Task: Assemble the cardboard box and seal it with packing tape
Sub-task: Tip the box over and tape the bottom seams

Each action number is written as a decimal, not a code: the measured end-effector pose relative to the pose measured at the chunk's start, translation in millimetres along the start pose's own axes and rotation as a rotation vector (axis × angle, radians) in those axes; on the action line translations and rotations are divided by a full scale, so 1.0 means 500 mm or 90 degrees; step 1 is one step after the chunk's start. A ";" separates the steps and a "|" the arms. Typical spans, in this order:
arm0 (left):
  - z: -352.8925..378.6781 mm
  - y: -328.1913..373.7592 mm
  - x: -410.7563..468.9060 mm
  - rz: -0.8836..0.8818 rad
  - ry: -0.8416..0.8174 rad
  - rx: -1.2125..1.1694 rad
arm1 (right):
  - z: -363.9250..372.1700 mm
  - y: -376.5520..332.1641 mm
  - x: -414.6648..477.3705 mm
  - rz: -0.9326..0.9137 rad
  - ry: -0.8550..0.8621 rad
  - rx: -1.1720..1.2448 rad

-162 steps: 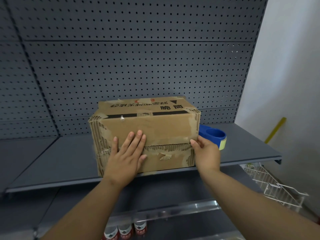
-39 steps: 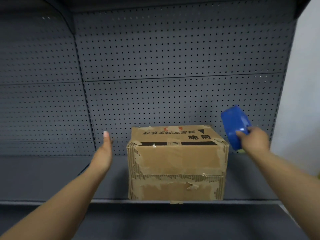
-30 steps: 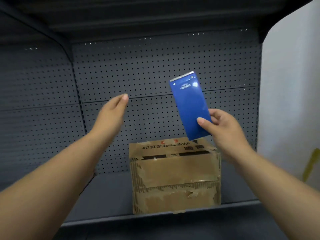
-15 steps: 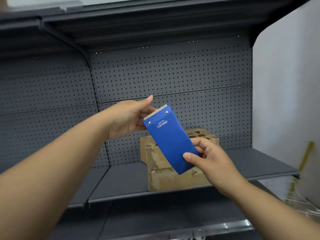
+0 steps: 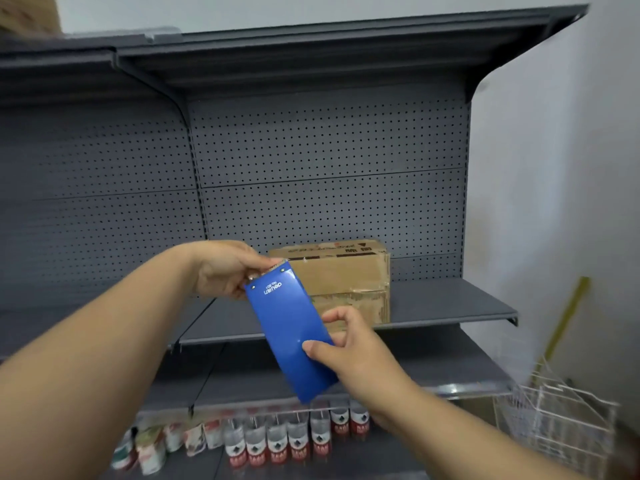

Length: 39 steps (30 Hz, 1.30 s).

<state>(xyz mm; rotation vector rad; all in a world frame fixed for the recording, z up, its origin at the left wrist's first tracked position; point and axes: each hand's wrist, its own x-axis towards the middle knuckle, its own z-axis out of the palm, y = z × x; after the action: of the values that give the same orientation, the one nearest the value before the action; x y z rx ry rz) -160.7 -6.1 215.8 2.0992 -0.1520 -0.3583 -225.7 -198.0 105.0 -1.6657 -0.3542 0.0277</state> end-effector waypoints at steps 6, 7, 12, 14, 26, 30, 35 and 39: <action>0.081 -0.037 -0.027 0.002 0.029 -0.030 | -0.006 0.013 -0.099 0.032 -0.003 -0.010; 0.088 -0.033 -0.032 0.009 0.024 -0.027 | -0.008 0.011 -0.106 0.037 -0.009 -0.014; 0.108 -0.012 -0.040 0.058 0.009 0.067 | -0.003 0.004 -0.104 0.093 -0.077 0.133; 0.111 -0.002 -0.036 0.080 0.021 0.116 | 0.000 0.000 -0.091 0.069 -0.082 0.154; -0.018 0.000 0.111 0.209 0.240 0.371 | 0.078 0.019 0.082 -0.067 0.070 0.065; -0.088 -0.007 0.190 0.230 0.276 0.387 | 0.101 0.042 0.162 -0.053 0.093 0.055; -0.159 -0.040 0.303 0.230 0.295 0.400 | 0.134 0.097 0.244 -0.010 0.096 0.058; -0.177 -0.073 0.380 0.210 0.237 0.472 | 0.155 0.147 0.298 0.033 0.112 0.092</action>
<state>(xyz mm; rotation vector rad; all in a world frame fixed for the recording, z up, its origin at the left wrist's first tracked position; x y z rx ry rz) 46.3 37.6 191.9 2.7598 -0.4543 0.3478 -85.8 -92.7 51.5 -1.5210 -0.1711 -0.0528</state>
